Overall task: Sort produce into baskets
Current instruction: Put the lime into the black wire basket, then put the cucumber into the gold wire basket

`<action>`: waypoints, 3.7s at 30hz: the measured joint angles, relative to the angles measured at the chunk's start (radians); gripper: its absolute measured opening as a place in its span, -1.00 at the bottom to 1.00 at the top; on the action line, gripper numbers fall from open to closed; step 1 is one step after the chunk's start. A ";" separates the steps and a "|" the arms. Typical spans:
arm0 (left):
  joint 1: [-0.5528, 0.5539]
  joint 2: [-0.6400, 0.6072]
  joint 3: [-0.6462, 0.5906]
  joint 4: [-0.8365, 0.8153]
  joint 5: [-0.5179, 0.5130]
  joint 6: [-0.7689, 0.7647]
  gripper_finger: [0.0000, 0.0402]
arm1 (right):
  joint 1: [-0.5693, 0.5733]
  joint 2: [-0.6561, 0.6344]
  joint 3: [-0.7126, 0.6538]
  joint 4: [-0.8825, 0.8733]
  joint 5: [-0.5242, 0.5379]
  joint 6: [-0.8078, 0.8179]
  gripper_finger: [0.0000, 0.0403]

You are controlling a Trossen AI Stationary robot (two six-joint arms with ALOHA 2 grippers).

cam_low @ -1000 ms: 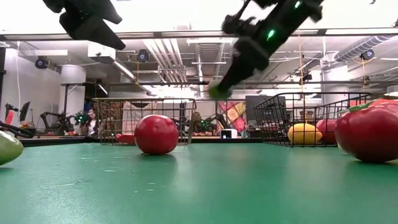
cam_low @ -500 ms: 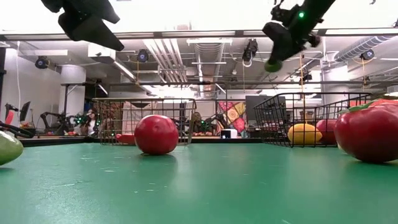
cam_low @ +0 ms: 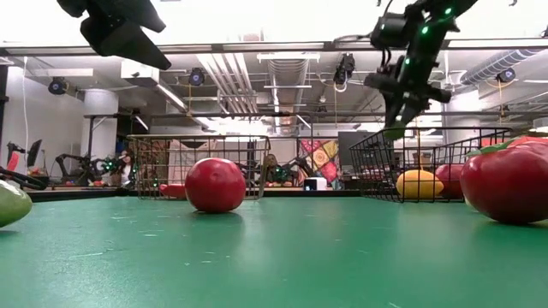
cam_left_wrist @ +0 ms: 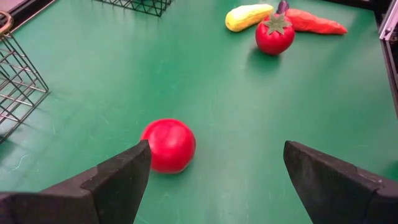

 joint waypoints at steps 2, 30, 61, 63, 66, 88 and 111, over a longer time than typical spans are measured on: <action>0.000 0.000 0.000 0.000 0.000 0.000 0.72 | -0.025 0.029 0.004 -0.023 -0.004 -0.004 -0.25; 0.000 0.026 0.000 0.000 -0.003 -0.001 0.72 | -0.146 0.276 0.010 -0.025 0.043 -0.110 -0.25; 0.000 0.058 0.000 0.032 -0.024 -0.027 0.72 | -0.147 0.277 -0.086 0.166 0.043 -0.130 -0.04; 0.000 0.058 0.000 0.032 -0.024 -0.027 0.72 | -0.147 0.277 -0.086 0.166 0.043 -0.131 0.04; 0.000 0.058 0.000 0.032 -0.023 -0.035 0.72 | -0.147 0.272 -0.086 0.166 0.043 -0.146 0.16; -0.104 0.139 0.005 -0.062 0.428 -0.645 0.71 | 0.165 -0.110 -0.078 0.159 0.024 -0.071 0.34; -0.118 0.589 0.391 -0.595 0.528 -0.621 0.71 | 0.397 -0.077 -0.078 0.159 0.122 0.002 0.34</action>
